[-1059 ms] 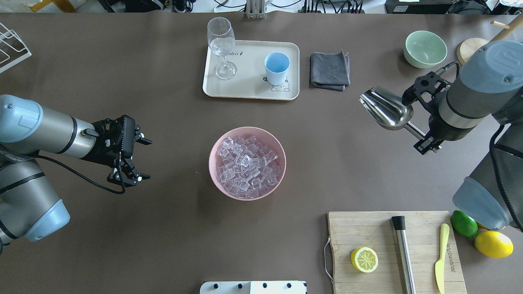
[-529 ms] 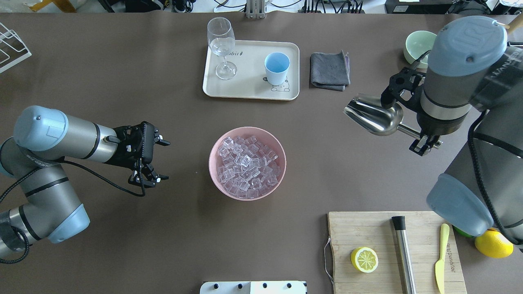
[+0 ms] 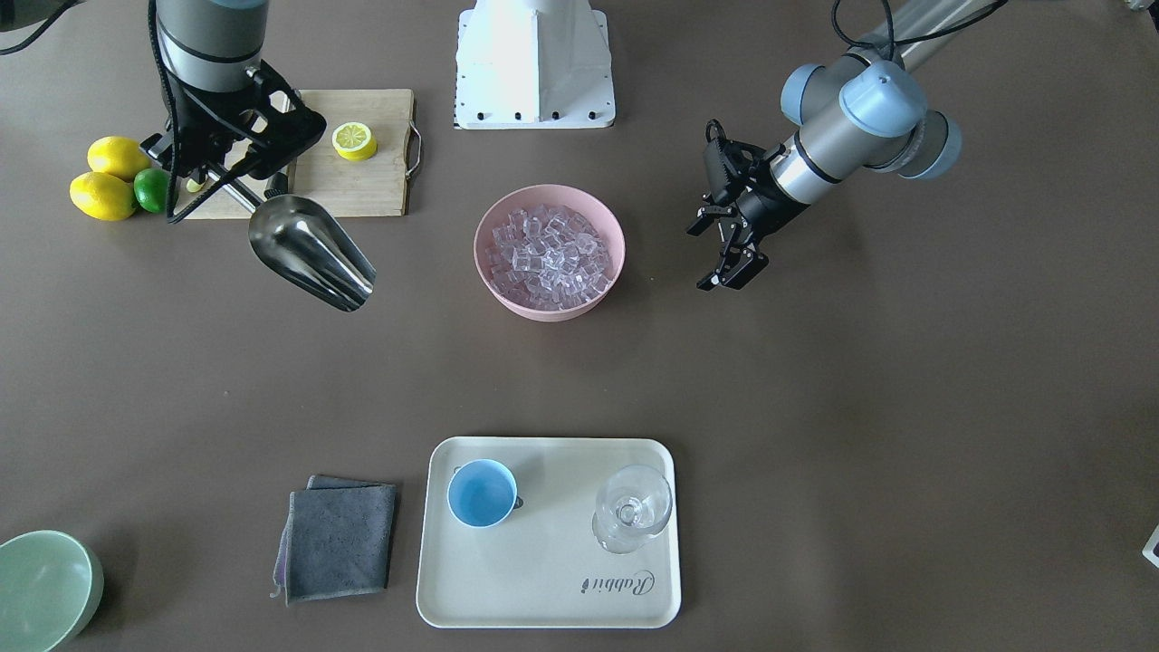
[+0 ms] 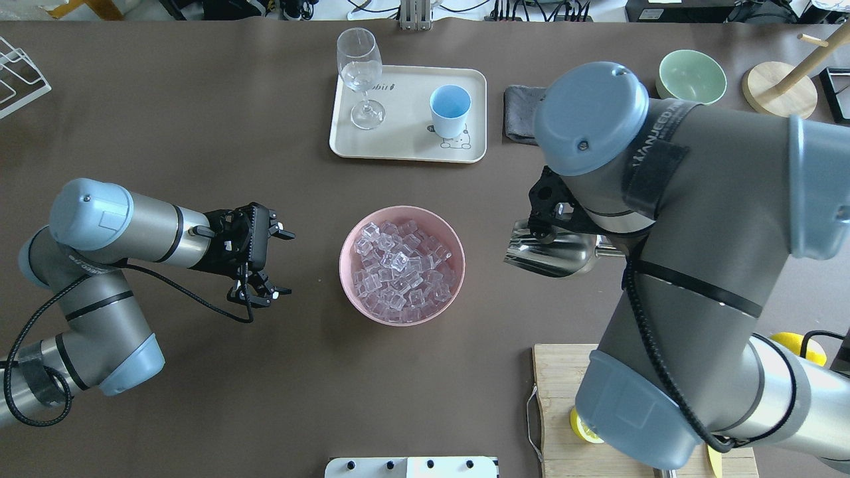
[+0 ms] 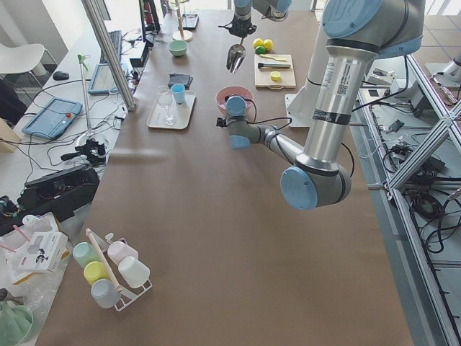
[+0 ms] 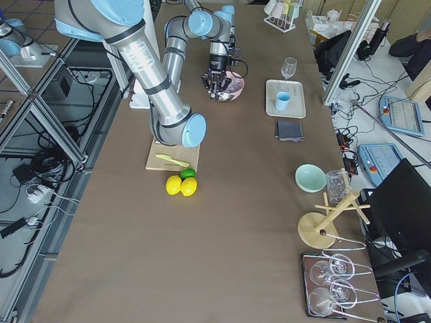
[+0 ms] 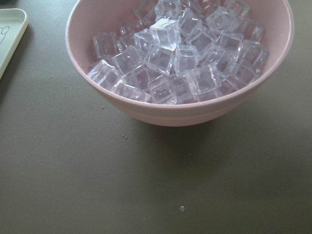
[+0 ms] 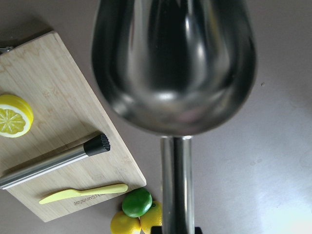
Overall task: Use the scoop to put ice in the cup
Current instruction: 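Lift the scoop toward the pink bowl while the left arm moves beside it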
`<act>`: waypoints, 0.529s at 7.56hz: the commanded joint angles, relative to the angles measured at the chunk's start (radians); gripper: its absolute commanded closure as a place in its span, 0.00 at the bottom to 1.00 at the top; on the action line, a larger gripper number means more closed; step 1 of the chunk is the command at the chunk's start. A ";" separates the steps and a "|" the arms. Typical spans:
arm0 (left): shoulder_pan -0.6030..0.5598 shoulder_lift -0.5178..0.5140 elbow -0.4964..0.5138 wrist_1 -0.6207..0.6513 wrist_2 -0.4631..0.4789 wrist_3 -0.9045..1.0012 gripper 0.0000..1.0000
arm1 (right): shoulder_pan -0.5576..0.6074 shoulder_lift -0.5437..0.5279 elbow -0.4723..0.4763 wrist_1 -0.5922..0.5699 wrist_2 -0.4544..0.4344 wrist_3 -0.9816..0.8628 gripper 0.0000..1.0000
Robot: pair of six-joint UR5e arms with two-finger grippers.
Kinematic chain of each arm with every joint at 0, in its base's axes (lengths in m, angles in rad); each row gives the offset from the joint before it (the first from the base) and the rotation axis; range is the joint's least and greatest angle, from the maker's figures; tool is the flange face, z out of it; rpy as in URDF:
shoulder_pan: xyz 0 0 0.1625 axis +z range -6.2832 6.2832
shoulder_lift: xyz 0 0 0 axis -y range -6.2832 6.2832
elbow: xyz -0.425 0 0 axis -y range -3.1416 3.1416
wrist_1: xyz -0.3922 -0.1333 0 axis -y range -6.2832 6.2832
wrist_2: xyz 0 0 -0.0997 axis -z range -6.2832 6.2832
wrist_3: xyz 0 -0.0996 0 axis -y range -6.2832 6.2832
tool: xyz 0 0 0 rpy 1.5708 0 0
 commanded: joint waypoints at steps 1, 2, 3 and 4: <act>0.015 -0.007 0.014 -0.035 0.009 -0.001 0.02 | -0.065 0.217 -0.162 -0.198 -0.038 -0.022 1.00; 0.031 -0.013 0.035 -0.057 0.010 -0.002 0.01 | -0.070 0.257 -0.201 -0.223 -0.038 -0.022 1.00; 0.038 -0.017 0.051 -0.075 0.009 -0.005 0.01 | -0.070 0.315 -0.275 -0.242 -0.040 -0.024 1.00; 0.041 -0.037 0.070 -0.078 0.009 -0.009 0.01 | -0.070 0.368 -0.332 -0.268 -0.041 -0.024 1.00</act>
